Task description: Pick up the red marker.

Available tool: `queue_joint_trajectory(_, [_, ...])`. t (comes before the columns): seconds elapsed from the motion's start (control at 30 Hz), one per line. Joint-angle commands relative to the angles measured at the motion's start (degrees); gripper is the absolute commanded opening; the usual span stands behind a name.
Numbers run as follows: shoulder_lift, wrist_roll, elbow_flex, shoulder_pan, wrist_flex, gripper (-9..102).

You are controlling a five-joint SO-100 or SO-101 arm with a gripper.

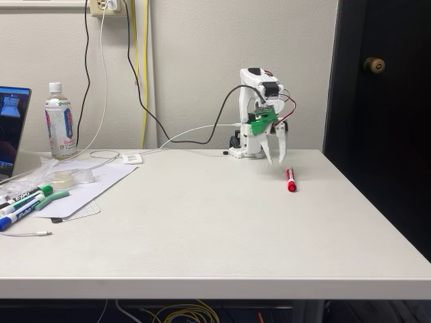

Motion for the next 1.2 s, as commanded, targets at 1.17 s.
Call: queue_joint_trajectory(1.17, [-18.54,-5.27,-8.96,-5.98,-0.18,31])
